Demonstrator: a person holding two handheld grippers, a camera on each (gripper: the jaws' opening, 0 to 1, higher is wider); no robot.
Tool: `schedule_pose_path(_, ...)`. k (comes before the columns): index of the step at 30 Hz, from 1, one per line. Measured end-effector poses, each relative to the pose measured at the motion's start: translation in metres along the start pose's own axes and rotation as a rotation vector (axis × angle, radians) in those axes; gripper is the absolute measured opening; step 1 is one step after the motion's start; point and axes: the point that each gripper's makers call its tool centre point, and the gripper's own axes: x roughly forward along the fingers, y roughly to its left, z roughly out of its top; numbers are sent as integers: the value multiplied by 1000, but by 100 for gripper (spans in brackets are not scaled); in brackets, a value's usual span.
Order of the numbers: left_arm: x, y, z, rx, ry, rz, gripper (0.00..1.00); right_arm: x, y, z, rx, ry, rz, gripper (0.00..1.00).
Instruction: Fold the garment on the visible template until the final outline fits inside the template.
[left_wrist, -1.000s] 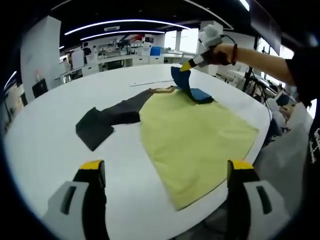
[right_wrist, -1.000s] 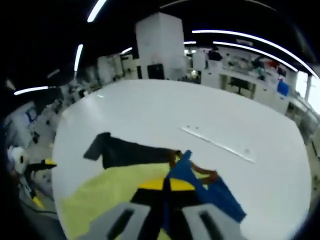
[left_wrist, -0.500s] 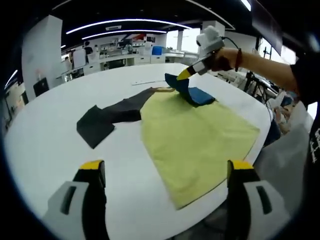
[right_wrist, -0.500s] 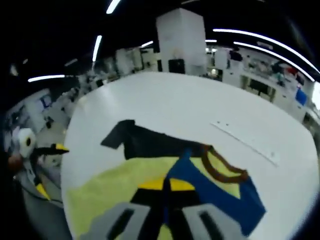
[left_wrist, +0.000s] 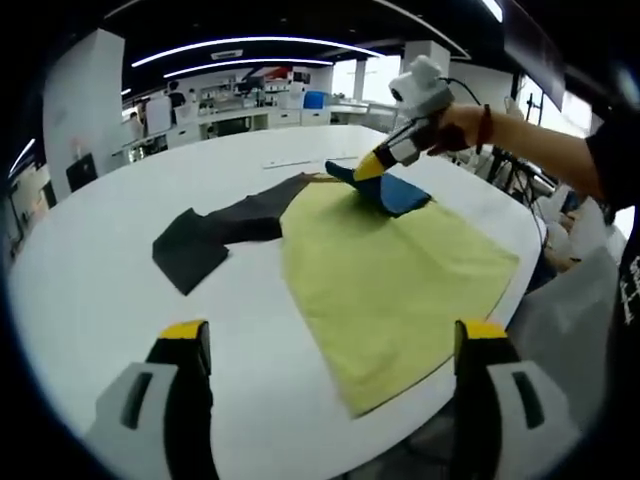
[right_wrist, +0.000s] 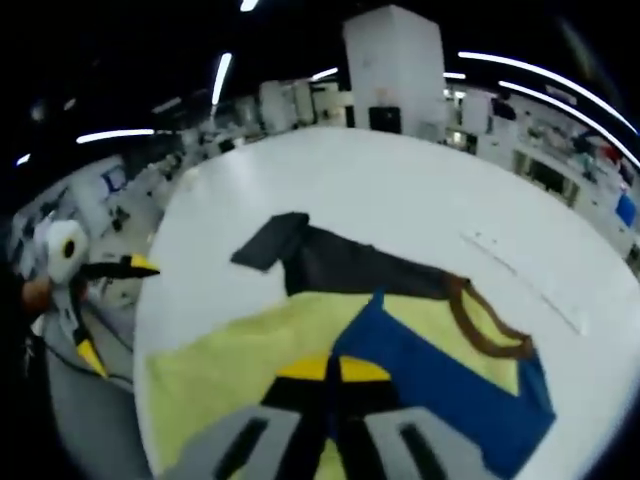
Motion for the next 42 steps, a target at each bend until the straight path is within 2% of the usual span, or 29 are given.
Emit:
schedule_pose_path(9,-1,1,-1,0,-1,0,99,18,0,-12,-13,19,-40,0)
schedule_pose_path(16,-4,3,-1,2,-5,6,99,31,-5,-16,79,-15,-69,0)
schedule_pose_path(19,-4,3,-2,5,-2,6,99,34,2,-10,169,-65,-29,1)
schedule_pose_path(20,-5,3,-3,5,0,6,99,33,0,-10,167,-63,-36,2)
schedule_pose_path(23,-5,5,-3,10,-2,8,99,28,-9,-16,158,-42,-92,11)
schedule_pose_path(27,-5,6,-3,15,-3,7,99,22,-14,-25,174,-29,-126,24)
schedule_pose_path(30,-4,6,-2,25,-2,6,99,17,-14,-34,214,-10,-154,28)
schedule_pose_path(33,-4,5,0,37,-2,4,99,17,-17,-41,239,-1,-176,27)
schedule_pose_path(42,-2,2,4,54,-6,-6,99,22,-7,-59,295,32,-183,19)
